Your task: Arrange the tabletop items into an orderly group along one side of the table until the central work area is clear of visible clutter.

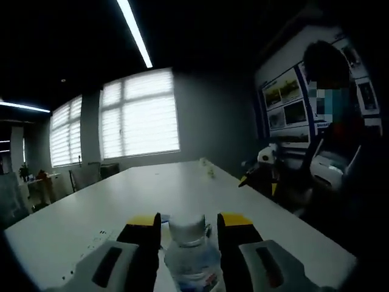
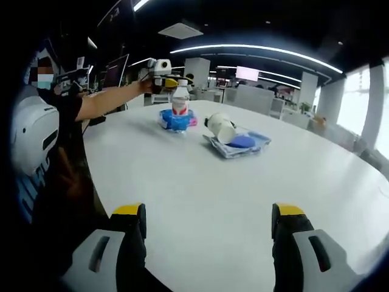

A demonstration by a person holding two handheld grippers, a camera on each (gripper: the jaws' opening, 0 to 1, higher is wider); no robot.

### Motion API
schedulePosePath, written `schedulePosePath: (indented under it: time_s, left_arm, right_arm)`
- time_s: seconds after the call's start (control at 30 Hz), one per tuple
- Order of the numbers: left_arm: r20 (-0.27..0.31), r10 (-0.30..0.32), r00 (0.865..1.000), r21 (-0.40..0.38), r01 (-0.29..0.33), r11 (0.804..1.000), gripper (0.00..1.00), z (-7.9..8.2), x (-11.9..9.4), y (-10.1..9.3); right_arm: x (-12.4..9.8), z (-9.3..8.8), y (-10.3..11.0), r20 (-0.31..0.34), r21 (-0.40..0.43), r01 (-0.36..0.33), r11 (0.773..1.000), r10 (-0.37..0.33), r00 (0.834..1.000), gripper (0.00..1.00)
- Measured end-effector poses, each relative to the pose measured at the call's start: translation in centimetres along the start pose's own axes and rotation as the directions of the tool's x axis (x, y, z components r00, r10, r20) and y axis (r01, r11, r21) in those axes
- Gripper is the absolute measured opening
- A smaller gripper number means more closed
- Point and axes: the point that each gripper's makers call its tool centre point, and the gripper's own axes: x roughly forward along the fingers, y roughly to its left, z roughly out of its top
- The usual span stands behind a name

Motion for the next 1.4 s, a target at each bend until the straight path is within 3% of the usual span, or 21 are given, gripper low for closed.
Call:
schedulePosePath:
  time_s: [0.1,0.2,0.3,0.47,0.57,0.63,0.73,0.8,0.93,1.1,1.4]
  left_arm:
    - [0.001,-0.020,1.000,-0.006,0.020,1.000,0.36,-0.4,0.0,0.5]
    - [0.024,-0.091,0.996,-0.010,0.091,0.996,0.36,-0.4,0.1,0.1]
    - [0.029,-0.124,0.992,0.000,0.124,0.992,0.36,-0.4,0.3,-0.3]
    - [-0.012,-0.218,0.976,0.021,0.218,0.976,0.36,-1.3,1.2,-1.5]
    - [-0.008,-0.255,0.967,0.022,0.255,0.967,0.37,-1.5,1.2,-1.3]
    - [0.005,-0.304,0.953,0.023,0.304,0.952,0.40,-1.4,1.0,-1.9]
    - [-0.015,-0.294,0.956,0.037,0.295,0.955,0.47,-2.0,1.2,-1.3]
    - [-0.022,-0.297,0.955,0.036,0.298,0.954,0.47,-2.3,1.3,-1.0]
    - [-0.021,-0.358,0.933,0.016,0.359,0.933,0.49,-3.1,1.3,-1.5]
    - [-0.046,-0.404,0.914,0.001,0.405,0.915,0.60,-4.6,1.7,-2.2]
    - [-0.048,-0.437,0.898,0.022,0.439,0.898,0.57,-6.1,2.2,-2.9]
  right_arm:
    - [0.3,0.2,0.1,-0.001,0.001,-0.001,1.000,0.001,1.000,0.82]
    - [0.4,0.2,0.0,-0.007,0.002,0.007,1.000,-0.007,1.000,0.82]
    - [0.4,0.1,-0.2,-0.015,0.009,0.017,1.000,-0.017,1.000,0.82]
    - [0.4,0.3,-0.4,-0.022,0.009,0.028,1.000,-0.027,0.999,0.82]
    - [0.4,0.4,-0.4,-0.027,0.005,0.033,0.999,-0.033,0.999,0.82]
    - [0.3,0.4,-0.4,-0.030,0.004,0.037,0.999,-0.037,0.999,0.82]
    - [0.1,0.4,-0.5,-0.034,0.007,0.047,0.999,-0.047,0.998,0.82]
    - [0.1,0.4,-0.6,-0.038,0.006,0.052,0.999,-0.052,0.998,0.82]
    - [0.0,0.4,-0.7,-0.041,0.008,0.061,0.998,-0.060,0.997,0.82]
    - [-0.1,0.1,-0.9,-0.050,0.011,0.071,0.997,-0.071,0.996,0.81]
    - [0.0,-0.1,-1.0,-0.054,0.022,0.082,0.996,-0.081,0.995,0.81]
